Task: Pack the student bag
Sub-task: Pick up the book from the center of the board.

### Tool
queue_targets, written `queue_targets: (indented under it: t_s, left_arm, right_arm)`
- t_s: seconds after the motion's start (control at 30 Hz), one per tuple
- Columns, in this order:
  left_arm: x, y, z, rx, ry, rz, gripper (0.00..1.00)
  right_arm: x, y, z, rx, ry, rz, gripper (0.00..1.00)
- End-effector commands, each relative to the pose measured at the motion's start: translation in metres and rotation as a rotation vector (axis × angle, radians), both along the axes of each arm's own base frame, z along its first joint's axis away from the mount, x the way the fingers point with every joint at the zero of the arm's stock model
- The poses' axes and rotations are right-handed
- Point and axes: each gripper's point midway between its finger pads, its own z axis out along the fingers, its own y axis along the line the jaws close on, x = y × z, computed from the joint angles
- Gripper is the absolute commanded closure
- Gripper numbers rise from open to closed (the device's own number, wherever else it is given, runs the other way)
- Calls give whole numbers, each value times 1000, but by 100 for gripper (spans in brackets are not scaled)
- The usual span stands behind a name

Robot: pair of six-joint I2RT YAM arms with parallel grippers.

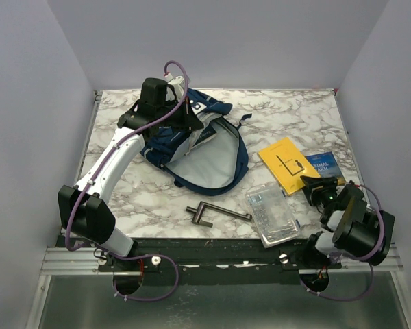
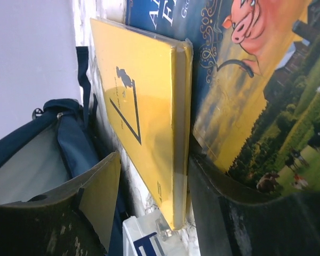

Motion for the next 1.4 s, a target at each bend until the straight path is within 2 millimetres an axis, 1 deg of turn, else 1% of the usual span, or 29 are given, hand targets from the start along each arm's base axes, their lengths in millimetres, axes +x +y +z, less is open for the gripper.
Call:
queue_targets:
  t_s: [0.0, 0.07, 0.13, 0.17, 0.2, 0.27, 0.3, 0.33, 0.37, 0.4, 0.47, 0.5, 0.53, 0.63, 0.67, 0.73, 0.77, 0.83, 0.87, 0.93, 1.0, 1.07, 1.2, 1.37]
  left_arm:
    - [-5, -9, 55, -116, -148, -58, 100]
    - [-5, -10, 54, -116, -146, -60, 100]
    - [-5, -9, 54, -114, -147, -56, 100]
    - [-4, -9, 54, -115, -148, -55, 100]
    - [-5, -9, 54, -114, -148, -57, 100]
    - [-4, -9, 53, -111, -147, -55, 100]
    - [-3, -8, 53, -110, -149, -54, 100]
    - [-4, -8, 52, -109, -149, -53, 100]
    - [-4, -8, 53, -108, -151, -52, 100]
    - [-4, -8, 53, -107, -154, -52, 100]
    - [-3, -8, 53, -106, -155, -51, 100]
    - [-4, -8, 53, -105, -156, -50, 100]
    - [-4, -8, 53, -104, -158, -50, 100]
    - [-4, -8, 53, -104, -156, -50, 100]
    - [-4, -8, 52, -104, -155, -51, 100]
    - [-3, -7, 53, -101, -159, -48, 100]
    - [-3, -7, 53, -101, -161, -46, 100]
    - [-3, -6, 54, -100, -165, -44, 100]
    - [-3, -6, 55, -100, -167, -43, 100]
    - [-3, -6, 54, -99, -165, -41, 100]
    - [-3, -6, 53, -98, -163, -41, 100]
    - [-2, -6, 54, -100, -164, -41, 100]
    - [-3, -4, 55, -96, -169, -34, 100]
    - [-4, -4, 57, -101, -171, -33, 100]
  right_arm:
    - [-1, -2, -9, -16, -19, -10, 43]
    - [1, 0, -10, 10, -37, -4, 43]
    - [6, 5, -4, 36, -89, 24, 44]
    - [8, 5, -2, 53, -109, 26, 45]
    - [11, 5, -1, 76, -124, 22, 49]
    - [14, 8, 0, 125, -158, 23, 61]
    - [10, 12, -3, 173, -153, 10, 72]
    - [10, 14, -2, 189, -171, 17, 79]
    - [7, 19, -10, 231, -137, 26, 86]
    - [8, 20, -8, 230, -141, 30, 91]
    - [14, 14, 9, 144, -212, 27, 97]
    - [16, 13, 21, 102, -254, 32, 99]
    - [15, 13, 27, 79, -269, 29, 100]
    - [18, 12, 29, 74, -244, 47, 100]
    - [19, 12, 39, 72, -269, 48, 100]
    - [16, 16, 46, 93, -270, 65, 100]
    - [24, 12, 57, 81, -293, 79, 100]
    - [27, 12, 73, 64, -316, 91, 100]
    - [28, 11, 75, 72, -298, 93, 100]
    - [30, 12, 90, 71, -308, 108, 100]
    - [31, 11, 111, 64, -343, 107, 100]
    - [32, 12, 124, 77, -341, 119, 100]
    - [27, 25, 155, 120, -395, 196, 100]
    - [10, 53, 178, 201, -403, 295, 100]
